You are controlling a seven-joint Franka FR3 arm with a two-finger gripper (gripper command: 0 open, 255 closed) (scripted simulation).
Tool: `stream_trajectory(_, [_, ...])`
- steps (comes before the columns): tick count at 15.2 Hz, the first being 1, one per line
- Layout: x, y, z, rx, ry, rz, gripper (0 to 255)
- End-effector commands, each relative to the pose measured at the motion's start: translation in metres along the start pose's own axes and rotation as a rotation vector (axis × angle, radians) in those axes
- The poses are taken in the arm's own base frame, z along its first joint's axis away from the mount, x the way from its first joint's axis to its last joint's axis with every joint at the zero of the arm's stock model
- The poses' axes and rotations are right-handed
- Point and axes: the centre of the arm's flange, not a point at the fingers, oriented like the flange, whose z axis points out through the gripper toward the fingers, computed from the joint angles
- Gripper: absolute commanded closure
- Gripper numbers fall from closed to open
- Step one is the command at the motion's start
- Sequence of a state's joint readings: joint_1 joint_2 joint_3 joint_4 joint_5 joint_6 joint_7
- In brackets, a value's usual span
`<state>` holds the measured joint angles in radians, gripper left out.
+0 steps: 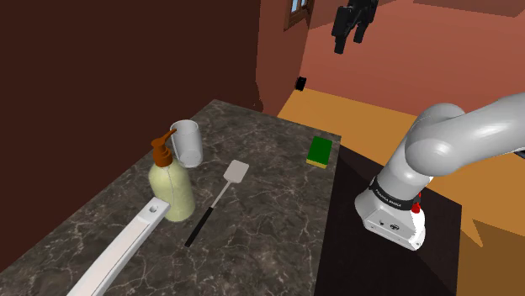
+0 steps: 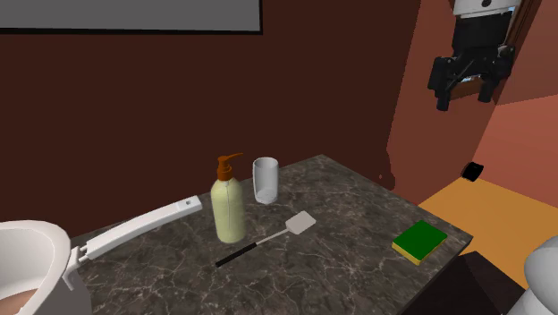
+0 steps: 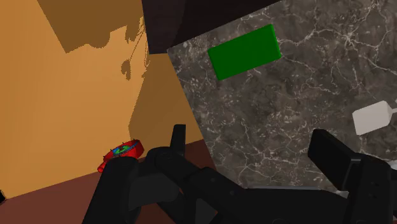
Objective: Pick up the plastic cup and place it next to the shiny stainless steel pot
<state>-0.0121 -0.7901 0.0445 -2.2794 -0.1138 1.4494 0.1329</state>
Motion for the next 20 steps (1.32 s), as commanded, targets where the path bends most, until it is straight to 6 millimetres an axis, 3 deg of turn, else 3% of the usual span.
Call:
stream_trajectory(1, [0.000,0.000,0.000,0.000,0.000,0.000,0])
stream_trajectory(20, [0.114,-0.185,0.093,0.073,0.075,-0.097,0])
